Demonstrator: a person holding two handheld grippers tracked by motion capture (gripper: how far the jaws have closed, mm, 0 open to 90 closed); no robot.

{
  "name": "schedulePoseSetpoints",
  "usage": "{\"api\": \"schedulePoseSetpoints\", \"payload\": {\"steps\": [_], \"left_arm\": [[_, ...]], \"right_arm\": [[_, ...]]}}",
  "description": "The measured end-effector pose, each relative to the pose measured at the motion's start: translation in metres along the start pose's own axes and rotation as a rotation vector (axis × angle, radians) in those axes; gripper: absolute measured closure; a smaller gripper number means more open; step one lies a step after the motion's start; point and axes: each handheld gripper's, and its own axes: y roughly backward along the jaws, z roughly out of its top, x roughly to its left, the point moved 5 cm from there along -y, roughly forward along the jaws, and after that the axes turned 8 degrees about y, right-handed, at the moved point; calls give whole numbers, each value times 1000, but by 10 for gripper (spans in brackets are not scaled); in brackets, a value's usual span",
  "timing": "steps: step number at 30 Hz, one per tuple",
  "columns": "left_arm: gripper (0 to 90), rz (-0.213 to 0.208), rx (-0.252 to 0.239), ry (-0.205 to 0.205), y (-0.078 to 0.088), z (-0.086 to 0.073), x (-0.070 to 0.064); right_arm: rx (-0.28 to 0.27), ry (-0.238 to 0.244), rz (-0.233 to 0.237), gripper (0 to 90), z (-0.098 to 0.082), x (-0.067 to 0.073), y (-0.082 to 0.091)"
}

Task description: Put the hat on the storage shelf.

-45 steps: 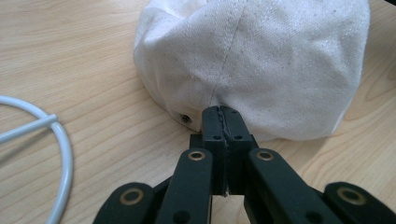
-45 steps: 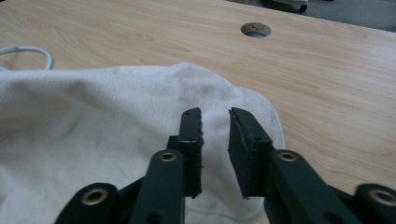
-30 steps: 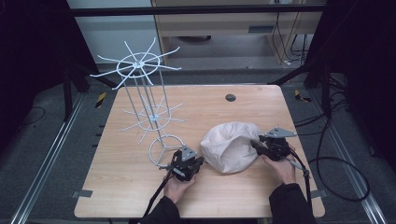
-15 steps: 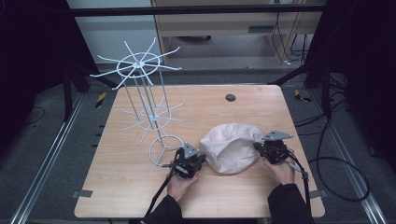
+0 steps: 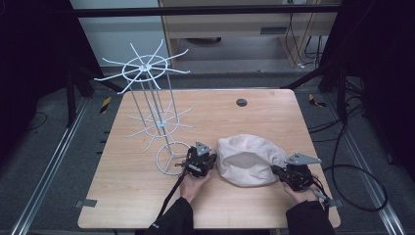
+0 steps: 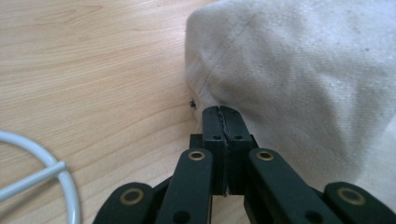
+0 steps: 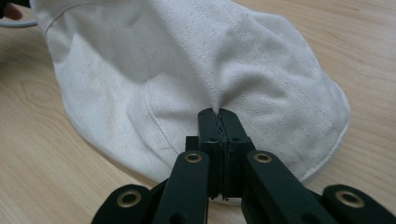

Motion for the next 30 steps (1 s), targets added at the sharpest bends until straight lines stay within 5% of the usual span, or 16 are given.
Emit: {"api": "schedulePoseSetpoints", "payload": {"steps": [6,8,13,16,21,30], "left_arm": [[837,-15,-31,-21,24,-2,-3],[787,-38,-59,-35,45,-2,-6],[638,-62,-67,-55,67,-6,-16],[568,-60,-61,-76,64,-8,-24],[575,-57,-33,-74,47,-10,-32],[811,-11,-9,-58,20,0,-36]], "right_arm": [[-7,-12,-4,892,-3,2,3],[-10,-19,-10,890,-3,4,3],[-11,-9,-20,888,-4,5,4],[-13,-18,-22,887,-4,7,6],[-19,-15,-22,886,-4,10,8],[-26,-3,-13,889,-6,16,12]]}}
